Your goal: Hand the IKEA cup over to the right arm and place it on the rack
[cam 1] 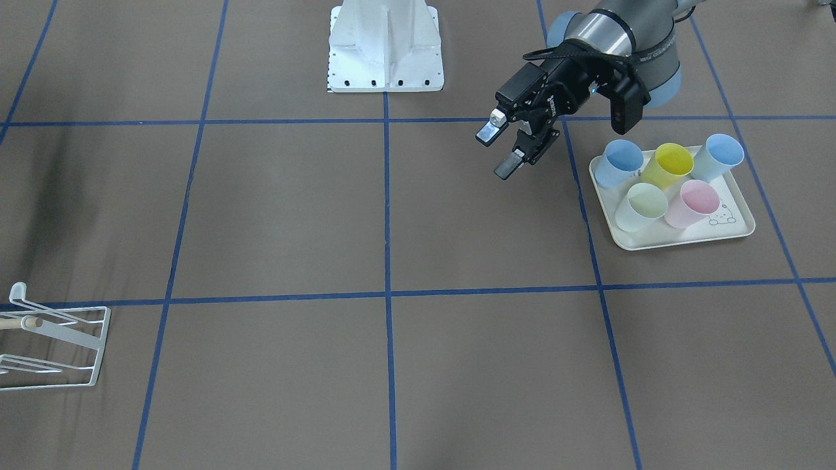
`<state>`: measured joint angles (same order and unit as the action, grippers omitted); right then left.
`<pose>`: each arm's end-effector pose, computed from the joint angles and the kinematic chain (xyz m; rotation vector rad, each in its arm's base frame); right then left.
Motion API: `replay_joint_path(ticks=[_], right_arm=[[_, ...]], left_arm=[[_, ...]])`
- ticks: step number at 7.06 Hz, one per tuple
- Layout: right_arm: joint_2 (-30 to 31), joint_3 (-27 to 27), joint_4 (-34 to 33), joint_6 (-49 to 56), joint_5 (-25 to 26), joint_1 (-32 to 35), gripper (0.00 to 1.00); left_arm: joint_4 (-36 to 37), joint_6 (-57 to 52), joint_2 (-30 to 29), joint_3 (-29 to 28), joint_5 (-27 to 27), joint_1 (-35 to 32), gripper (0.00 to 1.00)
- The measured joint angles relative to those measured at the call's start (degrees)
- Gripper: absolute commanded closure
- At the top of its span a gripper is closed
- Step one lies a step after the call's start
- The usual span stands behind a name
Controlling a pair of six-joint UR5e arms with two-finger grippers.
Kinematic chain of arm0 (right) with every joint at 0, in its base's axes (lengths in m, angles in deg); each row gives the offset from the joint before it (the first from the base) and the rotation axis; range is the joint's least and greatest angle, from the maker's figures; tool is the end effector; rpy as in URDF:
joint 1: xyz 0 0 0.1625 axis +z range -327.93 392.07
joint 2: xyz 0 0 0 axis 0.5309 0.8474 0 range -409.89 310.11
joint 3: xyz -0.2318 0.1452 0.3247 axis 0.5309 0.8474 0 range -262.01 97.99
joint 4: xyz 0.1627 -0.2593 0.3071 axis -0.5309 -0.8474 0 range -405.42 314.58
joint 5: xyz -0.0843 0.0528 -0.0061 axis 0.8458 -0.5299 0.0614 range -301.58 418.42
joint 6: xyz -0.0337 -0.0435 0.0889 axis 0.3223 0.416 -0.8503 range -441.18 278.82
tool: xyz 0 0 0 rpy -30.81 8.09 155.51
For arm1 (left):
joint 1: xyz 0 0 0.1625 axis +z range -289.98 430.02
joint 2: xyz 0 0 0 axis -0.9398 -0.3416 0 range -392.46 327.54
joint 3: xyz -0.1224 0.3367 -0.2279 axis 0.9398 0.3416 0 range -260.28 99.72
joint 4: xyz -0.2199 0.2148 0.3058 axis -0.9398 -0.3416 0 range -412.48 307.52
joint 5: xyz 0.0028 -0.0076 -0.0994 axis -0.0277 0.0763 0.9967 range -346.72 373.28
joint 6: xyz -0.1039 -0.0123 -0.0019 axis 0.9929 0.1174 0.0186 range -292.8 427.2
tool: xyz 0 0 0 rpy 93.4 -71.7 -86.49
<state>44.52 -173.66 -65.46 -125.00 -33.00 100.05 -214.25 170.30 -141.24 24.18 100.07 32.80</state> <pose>-0.0716 -0.5260 0.5543 0.9774 -0.6589 0.3210 0.3592 -0.4476 0.2149 0.4332 1.8342 -0.6623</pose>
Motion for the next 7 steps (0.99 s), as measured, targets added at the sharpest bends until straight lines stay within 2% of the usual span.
replay_joint_path(ticks=[7], right_arm=[[-1.7,4.2,1.1,1.1,0.6,-0.2,1.0]], left_arm=[[-0.9,0.0,2.5,0.2,0.2,0.1,0.0]])
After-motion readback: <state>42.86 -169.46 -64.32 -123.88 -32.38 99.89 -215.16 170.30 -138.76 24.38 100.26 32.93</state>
